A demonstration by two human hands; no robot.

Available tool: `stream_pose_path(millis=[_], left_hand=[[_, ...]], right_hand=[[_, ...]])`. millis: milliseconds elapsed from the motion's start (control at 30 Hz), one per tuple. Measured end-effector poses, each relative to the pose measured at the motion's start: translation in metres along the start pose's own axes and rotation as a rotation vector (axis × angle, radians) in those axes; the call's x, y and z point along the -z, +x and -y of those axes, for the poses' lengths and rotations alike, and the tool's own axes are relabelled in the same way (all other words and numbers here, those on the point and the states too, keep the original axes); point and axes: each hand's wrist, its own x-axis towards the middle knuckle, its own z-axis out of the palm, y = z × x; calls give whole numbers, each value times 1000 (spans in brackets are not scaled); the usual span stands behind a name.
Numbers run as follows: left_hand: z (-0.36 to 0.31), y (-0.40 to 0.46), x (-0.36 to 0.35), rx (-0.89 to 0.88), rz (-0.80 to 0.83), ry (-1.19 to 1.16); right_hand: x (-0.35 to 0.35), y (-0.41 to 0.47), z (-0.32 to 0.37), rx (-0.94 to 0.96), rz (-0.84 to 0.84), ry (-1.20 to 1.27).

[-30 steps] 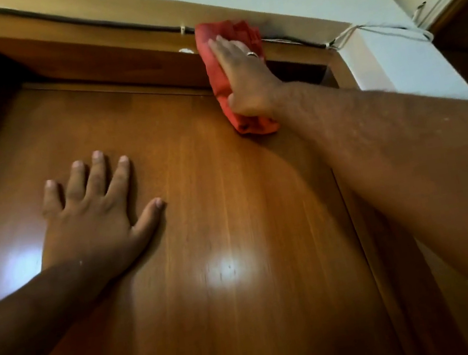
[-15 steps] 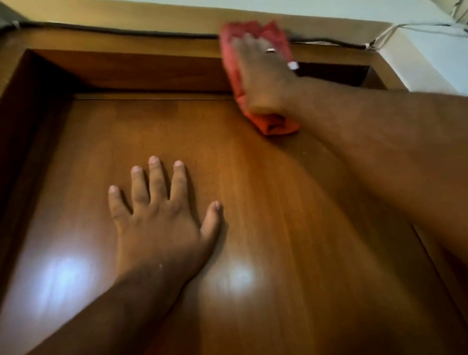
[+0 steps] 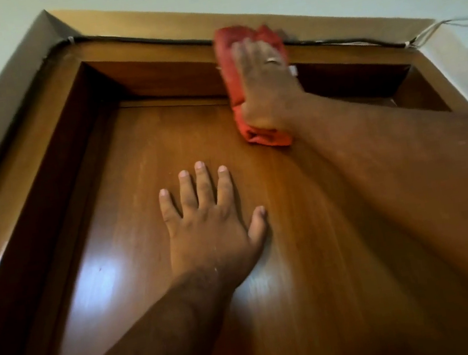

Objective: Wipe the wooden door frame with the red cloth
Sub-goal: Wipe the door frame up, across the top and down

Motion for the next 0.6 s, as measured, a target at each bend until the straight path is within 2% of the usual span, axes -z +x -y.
stream_pose_path(millis=[100, 167, 233, 333, 433, 500, 600], left_hand=[[-2, 0, -1, -4, -3, -6], [-3, 0, -1, -7, 0, -4], [-3, 0, -1, -9, 2, 2], [-1, -2, 0, -15, 10, -13], [2, 0, 0, -23, 28, -18], [3, 1, 1, -26, 30, -9], [1, 0, 1, -22, 26, -2]], right_hand=[[9, -11, -44, -220, 4, -56], [12, -11, -43, -249, 8, -118], [13, -2, -22, -195, -6, -70], [5, 18, 27, 38, 29, 55], [-7, 32, 54, 209, 35, -42], [-10, 30, 40, 232, -2, -84], [-7, 5, -25, 105, -29, -123]])
